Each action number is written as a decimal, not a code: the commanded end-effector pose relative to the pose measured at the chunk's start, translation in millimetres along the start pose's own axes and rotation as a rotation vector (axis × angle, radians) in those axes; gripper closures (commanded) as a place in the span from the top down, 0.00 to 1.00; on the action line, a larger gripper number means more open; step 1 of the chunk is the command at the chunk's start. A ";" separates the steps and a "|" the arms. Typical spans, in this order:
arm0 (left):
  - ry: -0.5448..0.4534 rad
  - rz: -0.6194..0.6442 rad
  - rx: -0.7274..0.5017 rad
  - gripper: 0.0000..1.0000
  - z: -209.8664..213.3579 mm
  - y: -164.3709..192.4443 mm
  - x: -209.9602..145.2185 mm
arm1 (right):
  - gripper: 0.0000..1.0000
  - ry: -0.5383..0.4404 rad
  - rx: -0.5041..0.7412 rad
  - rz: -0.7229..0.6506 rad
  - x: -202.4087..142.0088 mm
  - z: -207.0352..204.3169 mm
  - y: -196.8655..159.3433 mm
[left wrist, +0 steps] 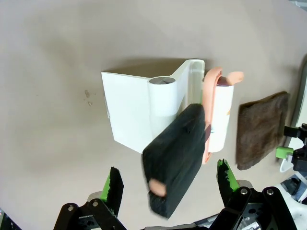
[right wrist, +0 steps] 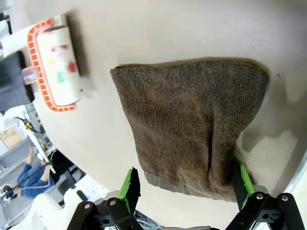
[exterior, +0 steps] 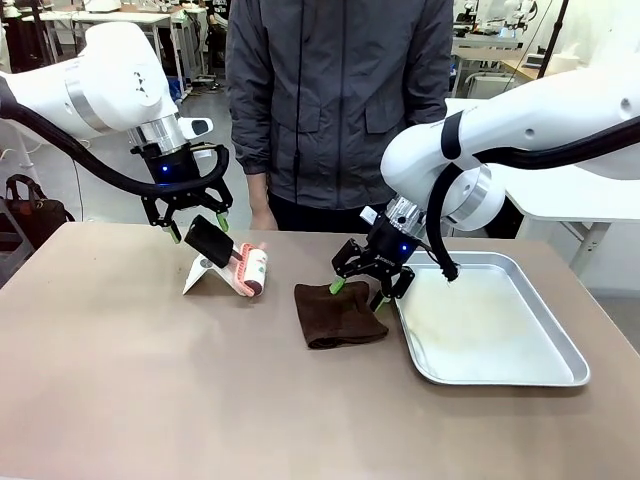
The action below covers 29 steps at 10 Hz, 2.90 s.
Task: Clean the surface of the table.
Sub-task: Return the Lint Roller and towel to their original positions.
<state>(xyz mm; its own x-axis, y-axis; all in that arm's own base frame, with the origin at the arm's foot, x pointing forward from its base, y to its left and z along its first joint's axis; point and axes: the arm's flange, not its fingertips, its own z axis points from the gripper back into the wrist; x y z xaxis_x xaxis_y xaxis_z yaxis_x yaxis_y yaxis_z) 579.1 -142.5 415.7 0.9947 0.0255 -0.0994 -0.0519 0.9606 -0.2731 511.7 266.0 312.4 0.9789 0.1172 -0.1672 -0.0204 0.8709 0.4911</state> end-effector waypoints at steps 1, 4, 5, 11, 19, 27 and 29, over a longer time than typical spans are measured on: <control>0.001 0.027 0.018 1.00 2.0 -0.3 4.7 | 1.00 0.019 0.034 0.024 2.3 -0.3 -2.4; -0.028 0.017 -0.015 1.00 12.4 1.4 -1.4 | 1.00 0.017 0.042 0.020 2.0 -0.3 -4.0; -0.024 0.003 -0.037 1.00 16.6 3.0 -6.9 | 1.00 -0.003 0.052 0.028 -1.8 6.5 -4.5; -0.091 -0.158 -0.413 1.00 46.0 79.7 -126.1 | 1.00 -0.077 0.347 0.204 -113.1 114.6 -42.4; -0.456 0.126 -0.991 1.00 -10.1 223.7 -69.3 | 1.00 -0.543 0.681 -0.128 -184.7 120.5 -192.4; -0.421 0.137 -0.941 1.00 -4.4 224.2 -82.7 | 1.00 -0.364 0.648 -0.074 -161.0 151.0 -183.4; -0.421 0.137 -0.941 1.00 -4.4 224.2 -82.7 | 1.00 -0.364 0.648 -0.074 -161.0 151.0 -183.4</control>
<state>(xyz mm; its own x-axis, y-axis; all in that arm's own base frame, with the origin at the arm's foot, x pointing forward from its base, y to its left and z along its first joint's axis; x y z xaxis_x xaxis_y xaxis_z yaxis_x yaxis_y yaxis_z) 489.5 70.0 357.5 0.9159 0.3874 0.1052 -0.0330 0.3340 -0.9420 390.2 17.3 373.9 0.9800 -0.1970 0.0287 0.0538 0.4009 0.9145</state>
